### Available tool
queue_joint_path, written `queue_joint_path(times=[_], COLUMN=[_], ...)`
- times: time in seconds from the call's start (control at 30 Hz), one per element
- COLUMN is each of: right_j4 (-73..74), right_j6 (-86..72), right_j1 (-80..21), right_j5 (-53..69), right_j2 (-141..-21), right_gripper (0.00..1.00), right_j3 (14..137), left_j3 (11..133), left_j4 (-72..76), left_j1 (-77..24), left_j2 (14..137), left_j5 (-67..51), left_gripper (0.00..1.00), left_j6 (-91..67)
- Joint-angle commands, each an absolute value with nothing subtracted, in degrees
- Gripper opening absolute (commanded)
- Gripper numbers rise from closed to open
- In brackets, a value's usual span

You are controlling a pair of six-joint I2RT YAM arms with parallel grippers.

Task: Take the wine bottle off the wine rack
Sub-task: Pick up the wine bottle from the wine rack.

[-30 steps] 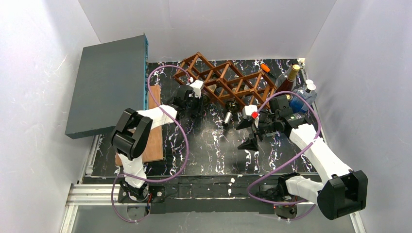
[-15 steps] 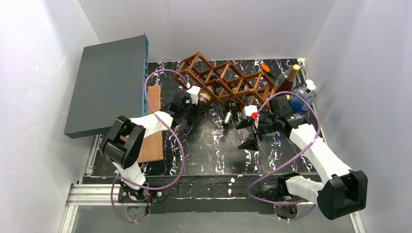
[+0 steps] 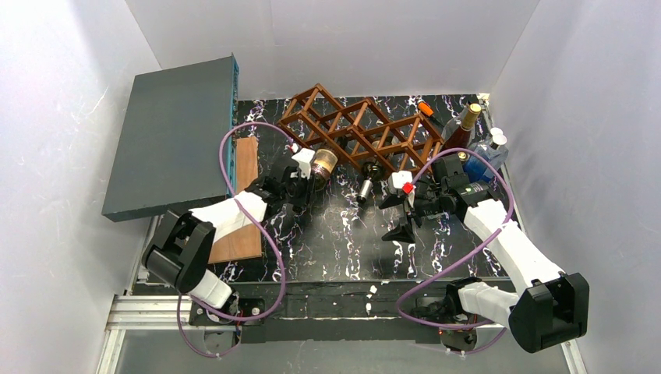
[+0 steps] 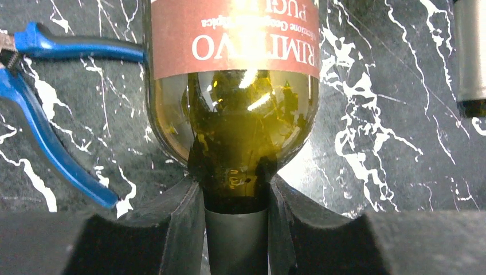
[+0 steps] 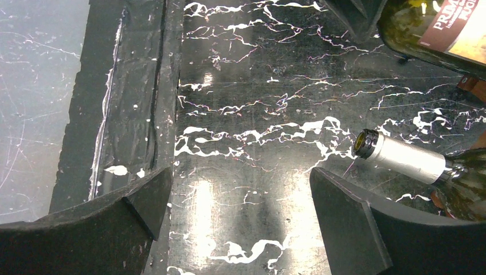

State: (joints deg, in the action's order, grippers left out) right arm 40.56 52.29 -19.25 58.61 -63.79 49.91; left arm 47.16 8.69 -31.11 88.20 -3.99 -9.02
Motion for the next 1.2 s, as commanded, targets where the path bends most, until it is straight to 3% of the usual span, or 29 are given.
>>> queue_joint_path(times=[0.0, 0.7, 1.17], right_j4=[41.31, 43.67, 44.13], right_j6=[53.48, 58.11, 59.10], right_j1=[-19.25, -18.59, -17.93], right_j5=[59.41, 60.97, 61.61], right_j2=[-62.75, -61.85, -61.79], right_gripper=[1.00, 1.00, 1.00], right_j3=[49.67, 49.13, 48.87], left_j3=[46.23, 42.73, 41.09], left_j4=[12.30, -3.27, -6.37], left_j1=[-30.32, -30.41, -30.70], left_j2=[80.24, 64.59, 62.07], left_j5=[-4.84, -11.76, -16.99], left_gripper=[0.00, 0.00, 0.00], left_j6=[-9.45, -15.75, -16.96])
